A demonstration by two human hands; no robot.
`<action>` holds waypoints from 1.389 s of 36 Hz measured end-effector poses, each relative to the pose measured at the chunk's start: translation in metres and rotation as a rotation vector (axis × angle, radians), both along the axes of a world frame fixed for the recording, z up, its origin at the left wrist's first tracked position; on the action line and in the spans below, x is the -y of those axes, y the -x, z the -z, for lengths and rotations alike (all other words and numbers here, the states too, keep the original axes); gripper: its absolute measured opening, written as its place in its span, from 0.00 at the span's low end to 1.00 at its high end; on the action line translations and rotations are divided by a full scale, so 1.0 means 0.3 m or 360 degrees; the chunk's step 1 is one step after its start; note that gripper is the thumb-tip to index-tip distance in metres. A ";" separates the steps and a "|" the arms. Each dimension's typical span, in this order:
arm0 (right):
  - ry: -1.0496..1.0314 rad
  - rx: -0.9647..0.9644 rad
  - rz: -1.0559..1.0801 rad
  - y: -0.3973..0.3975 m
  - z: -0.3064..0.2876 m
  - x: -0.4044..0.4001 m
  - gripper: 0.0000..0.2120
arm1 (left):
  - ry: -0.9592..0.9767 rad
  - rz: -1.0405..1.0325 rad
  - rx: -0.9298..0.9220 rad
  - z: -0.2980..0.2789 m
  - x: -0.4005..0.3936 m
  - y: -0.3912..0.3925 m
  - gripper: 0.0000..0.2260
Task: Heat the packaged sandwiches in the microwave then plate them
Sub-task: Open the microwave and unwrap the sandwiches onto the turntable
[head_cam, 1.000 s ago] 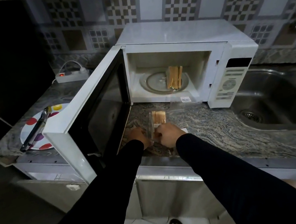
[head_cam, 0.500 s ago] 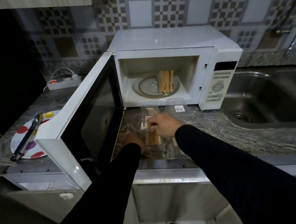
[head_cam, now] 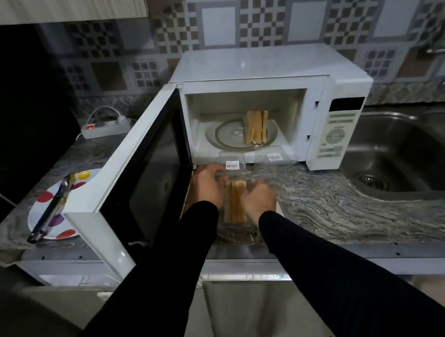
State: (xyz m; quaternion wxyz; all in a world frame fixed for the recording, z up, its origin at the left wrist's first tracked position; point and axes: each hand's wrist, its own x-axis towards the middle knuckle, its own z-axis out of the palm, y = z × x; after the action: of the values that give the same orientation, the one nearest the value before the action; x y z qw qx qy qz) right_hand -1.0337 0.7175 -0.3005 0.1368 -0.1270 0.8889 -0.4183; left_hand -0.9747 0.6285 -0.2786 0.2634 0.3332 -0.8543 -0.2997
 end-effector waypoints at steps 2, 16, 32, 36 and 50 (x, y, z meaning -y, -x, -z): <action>-0.0095 0.0092 -0.0045 -0.008 0.010 0.019 0.18 | -0.0043 0.0001 -0.0011 -0.002 0.008 0.006 0.08; -0.0246 0.0124 -0.0039 0.006 -0.020 0.102 0.18 | 0.0093 0.0194 -0.0065 0.009 0.042 -0.008 0.08; -0.0107 0.0122 0.0021 0.011 -0.085 0.091 0.16 | 0.0078 0.0216 -0.0082 0.000 0.049 0.014 0.08; -0.0124 0.0140 -0.0012 0.005 -0.116 0.079 0.21 | 0.0052 0.0173 -0.0094 0.005 0.049 0.020 0.09; -0.0122 0.0125 -0.0143 -0.053 -0.189 -0.045 0.22 | 0.0032 0.0165 0.0071 -0.013 0.055 -0.011 0.08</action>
State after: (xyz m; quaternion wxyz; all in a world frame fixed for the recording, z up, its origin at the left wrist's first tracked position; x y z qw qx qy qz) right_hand -1.0177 0.7312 -0.2437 0.1949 -0.1448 0.8917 -0.3820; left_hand -0.9714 0.6120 -0.2748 0.2317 0.2925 -0.8790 -0.2969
